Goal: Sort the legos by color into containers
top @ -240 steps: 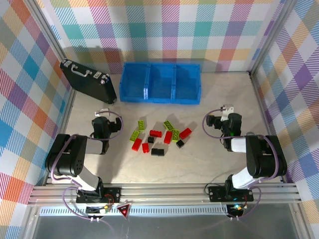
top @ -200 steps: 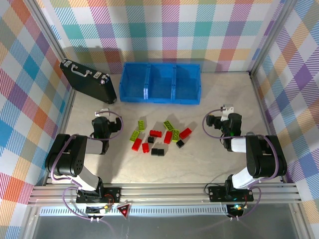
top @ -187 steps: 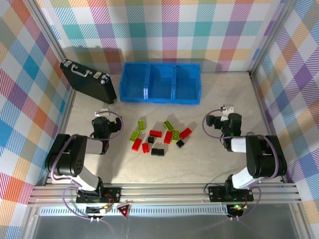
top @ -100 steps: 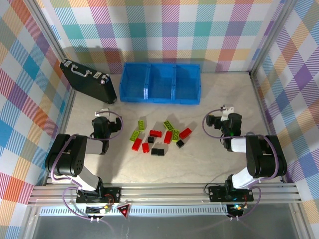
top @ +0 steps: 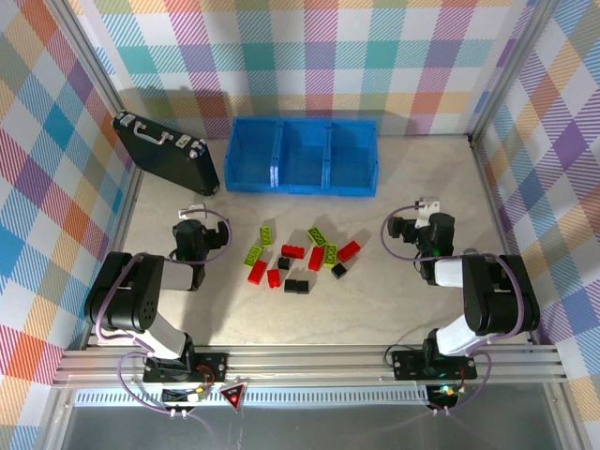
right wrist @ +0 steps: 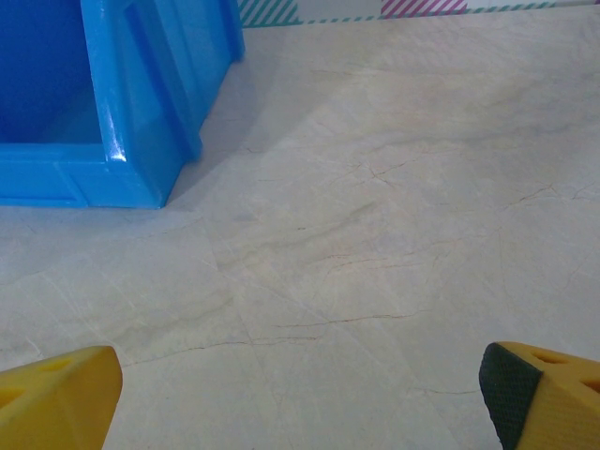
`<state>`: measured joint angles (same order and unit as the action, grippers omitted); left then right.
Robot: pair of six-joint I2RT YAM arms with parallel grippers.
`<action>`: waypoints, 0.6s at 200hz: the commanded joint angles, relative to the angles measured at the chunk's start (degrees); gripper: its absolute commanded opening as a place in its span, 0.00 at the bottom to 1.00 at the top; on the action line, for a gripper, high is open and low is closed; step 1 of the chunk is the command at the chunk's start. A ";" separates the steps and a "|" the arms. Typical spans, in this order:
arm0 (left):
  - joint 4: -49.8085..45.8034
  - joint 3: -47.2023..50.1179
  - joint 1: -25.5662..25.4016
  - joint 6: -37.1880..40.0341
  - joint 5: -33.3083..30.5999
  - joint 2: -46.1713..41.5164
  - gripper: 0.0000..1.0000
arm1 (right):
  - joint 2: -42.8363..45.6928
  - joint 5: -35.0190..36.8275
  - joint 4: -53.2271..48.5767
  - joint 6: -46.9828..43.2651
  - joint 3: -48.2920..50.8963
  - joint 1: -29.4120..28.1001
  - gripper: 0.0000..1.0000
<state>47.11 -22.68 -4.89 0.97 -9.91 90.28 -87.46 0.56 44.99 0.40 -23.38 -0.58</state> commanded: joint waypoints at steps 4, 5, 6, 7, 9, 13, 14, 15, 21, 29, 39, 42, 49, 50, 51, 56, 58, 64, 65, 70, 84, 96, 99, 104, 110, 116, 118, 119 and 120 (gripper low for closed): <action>-2.22 -2.45 -0.25 0.78 0.40 -1.75 1.00 | 2.85 -0.64 -6.51 0.20 -3.85 0.07 0.99; -2.60 -2.59 -0.28 0.79 0.32 -1.85 1.00 | 3.01 -0.60 -6.98 0.21 -3.99 0.06 0.99; -2.93 -2.74 -0.29 0.83 0.28 -1.99 1.00 | 3.09 -0.58 -7.49 0.25 -4.24 0.06 0.99; -3.27 -2.91 -0.29 0.85 0.18 -2.14 1.00 | 3.26 -0.57 -7.96 0.28 -4.45 0.05 0.99; -4.01 -3.17 -0.34 0.85 -0.06 -2.37 1.00 | 3.57 -0.41 -9.19 0.34 -4.89 0.05 0.99; -5.27 -3.75 -0.43 0.80 -0.48 -2.86 1.00 | 4.03 -0.23 -11.35 0.38 -5.63 0.06 0.99; -5.58 -3.85 -0.50 0.79 -0.64 -2.98 1.00 | 4.17 -0.18 -11.78 0.39 -5.85 0.05 0.99; -5.87 -3.95 -0.49 0.79 -0.77 -3.12 1.00 | 4.29 -0.15 -12.17 0.34 -6.00 0.05 0.99; -7.41 -4.43 -0.64 0.70 -1.44 -3.86 1.00 | 4.93 -0.37 -14.12 0.28 -6.83 0.05 0.99; -8.42 -4.73 -0.86 0.71 -2.29 -4.78 1.00 | 5.80 -0.76 -15.79 0.13 -7.61 0.05 0.99; -9.71 -4.83 -1.32 0.85 -3.08 -6.34 1.00 | 7.09 -1.03 -18.43 0.14 -8.52 0.05 0.99; -10.26 -4.88 -1.44 0.91 -3.36 -6.87 1.00 | 7.53 -1.08 -19.19 0.20 -8.79 0.00 0.99; -11.76 -5.19 -1.82 1.04 -3.89 -8.02 1.00 | 8.63 -1.08 -21.37 0.78 -9.50 0.05 0.99; -12.08 -5.32 -1.89 1.09 -4.02 -8.19 1.00 | 8.76 -1.08 -21.54 0.94 -9.63 0.05 0.99; -12.41 -5.34 -1.93 1.07 -4.22 -8.28 1.00 | 8.91 -1.13 -21.88 1.06 -9.74 0.05 0.99; -14.14 -5.95 -2.21 0.98 -5.14 -8.98 1.00 | 9.69 -1.19 -23.76 1.68 -10.35 0.02 0.99; -14.99 -6.25 -2.34 0.92 -5.50 -9.24 1.00 | 9.97 -1.29 -24.55 1.98 -10.65 0.02 0.99; -17.88 -7.37 -2.56 0.24 -6.74 -9.89 1.00 | 10.83 -1.94 -26.80 2.71 -11.54 0.02 0.99; -18.43 -7.60 -2.57 0.07 -6.94 -10.05 1.00 | 10.96 -2.08 -27.24 2.87 -11.70 0.03 0.99; -21.29 -8.80 -2.76 -0.81 -7.70 -10.56 1.00 | 11.60 -2.87 -29.19 3.37 -12.37 -0.02 0.99; -27.37 -12.16 -3.07 -4.66 -10.30 -11.54 1.00 | 13.14 -5.07 -35.69 5.28 -14.85 0.04 1.00; -31.91 -13.86 -3.23 -7.80 -9.46 -13.13 1.00 | 13.86 -6.70 -41.83 7.49 -17.34 0.05 0.97; -33.04 -14.22 -3.25 -8.35 -8.88 -13.64 1.00 | 13.96 -7.02 -43.26 8.23 -18.03 0.01 0.96; -34.91 -14.88 -3.35 -9.32 -7.94 -14.43 1.00 | 13.94 -7.77 -45.98 9.17 -19.11 0.04 0.95; -37.37 -15.84 -3.44 -10.55 -6.73 -15.25 1.00 | 13.90 -8.73 -48.85 9.93 -20.32 -0.15 0.93; -40.86 -17.31 -3.48 -11.84 -5.53 -15.86 1.00 | 13.90 -9.60 -51.16 10.70 -21.40 -0.44 0.92; -42.03 -17.88 -3.47 -12.26 -5.18 -16.08 1.00 | 13.83 -9.74 -52.09 10.90 -21.72 -0.64 0.91; -42.68 -18.17 -3.47 -12.46 -5.02 -16.18 1.00 | 13.82 -9.81 -52.54 10.92 -21.85 -0.73 0.91; -43.27 -18.44 -3.47 -12.65 -4.93 -16.23 1.00 | 13.81 -9.84 -52.85 11.06 -22.00 -0.82 0.91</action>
<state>19.07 -36.56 -7.53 -4.89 -16.75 77.47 -74.50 -4.36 8.03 6.31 -40.93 -0.58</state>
